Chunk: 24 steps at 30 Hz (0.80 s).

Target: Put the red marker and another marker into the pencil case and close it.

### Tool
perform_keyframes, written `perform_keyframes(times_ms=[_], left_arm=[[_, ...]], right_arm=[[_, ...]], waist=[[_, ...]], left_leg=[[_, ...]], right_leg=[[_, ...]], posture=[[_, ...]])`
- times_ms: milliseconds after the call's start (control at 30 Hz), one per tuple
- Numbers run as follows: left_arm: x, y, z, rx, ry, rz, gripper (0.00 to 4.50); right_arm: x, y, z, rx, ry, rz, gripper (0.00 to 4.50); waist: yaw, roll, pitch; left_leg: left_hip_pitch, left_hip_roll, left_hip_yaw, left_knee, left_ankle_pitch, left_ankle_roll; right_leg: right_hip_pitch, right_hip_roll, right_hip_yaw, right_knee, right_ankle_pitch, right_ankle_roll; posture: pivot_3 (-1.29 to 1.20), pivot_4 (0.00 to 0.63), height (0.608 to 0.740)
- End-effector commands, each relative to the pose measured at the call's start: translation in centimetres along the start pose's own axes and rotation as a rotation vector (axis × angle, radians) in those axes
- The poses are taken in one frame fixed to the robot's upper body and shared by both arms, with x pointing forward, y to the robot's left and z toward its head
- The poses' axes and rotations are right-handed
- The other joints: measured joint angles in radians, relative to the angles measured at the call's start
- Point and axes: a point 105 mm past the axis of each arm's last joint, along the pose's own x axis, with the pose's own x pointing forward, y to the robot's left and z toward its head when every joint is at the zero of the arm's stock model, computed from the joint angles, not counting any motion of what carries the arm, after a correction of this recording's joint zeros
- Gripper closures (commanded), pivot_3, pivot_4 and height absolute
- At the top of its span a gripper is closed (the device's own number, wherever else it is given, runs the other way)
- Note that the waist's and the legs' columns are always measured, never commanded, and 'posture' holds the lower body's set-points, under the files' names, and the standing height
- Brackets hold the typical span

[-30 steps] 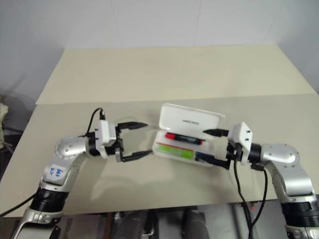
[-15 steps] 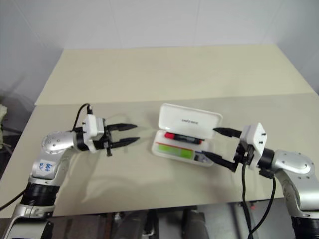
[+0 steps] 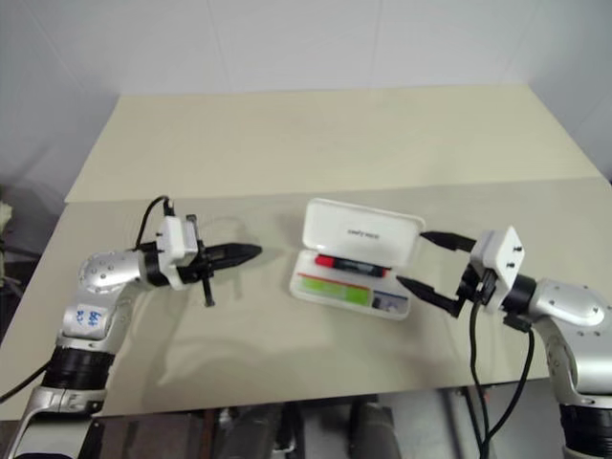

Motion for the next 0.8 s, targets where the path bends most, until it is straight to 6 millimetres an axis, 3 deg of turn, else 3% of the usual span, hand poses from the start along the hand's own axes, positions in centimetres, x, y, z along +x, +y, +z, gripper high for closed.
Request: perform_keyframes(times_ms=[33, 233, 400, 800], left_arm=[[0.0, 2.6, 0.4, 0.037, 0.002, 0.176, 4.47], [0.8, 4.0, -0.2, -0.007, 0.016, 0.27, 4.47], [3.6, 5.1, -1.8, -0.104, 0.043, 0.334, 4.47], [9.2, 4.9, -2.1, -0.148, 0.019, 0.206, 4.47]], right_arm=[[0.0, -0.2, 0.7, -0.024, -0.02, 0.0, 0.0], [-0.2, -0.1, 0.7, -0.023, -0.014, 0.002, 0.0], [0.2, 0.0, 0.9, -0.036, -0.013, 0.008, 0.0], [0.1, -0.6, 1.7, -0.066, -0.017, -0.016, 0.0]], waist=[[0.003, 0.0, 0.0], [0.003, 0.0, 0.0], [0.004, -0.001, 0.0], [0.002, -0.003, 0.001]], left_leg=[[0.0, 0.0, 0.0, 0.0, 0.0, 0.0], [0.0, 0.0, 0.0, 0.0, 0.0, 0.0], [0.0, 0.0, 0.001, 0.001, 0.0, 0.0], [0.0, 0.0, 0.003, 0.003, 0.002, -0.002]], right_leg=[[0.0, 0.0, 0.0, 0.0, 0.0, 0.0], [0.0, 0.0, -0.001, 0.0, 0.0, 0.0], [0.0, 0.0, -0.005, 0.0, 0.001, 0.001], [0.0, 0.0, -0.008, 0.0, 0.001, 0.003]], posture=[[0.0, 0.15, 0.74], [0.0, 0.15, 0.74], [0.0, 0.15, 0.74], [0.0, 0.15, 0.74]])
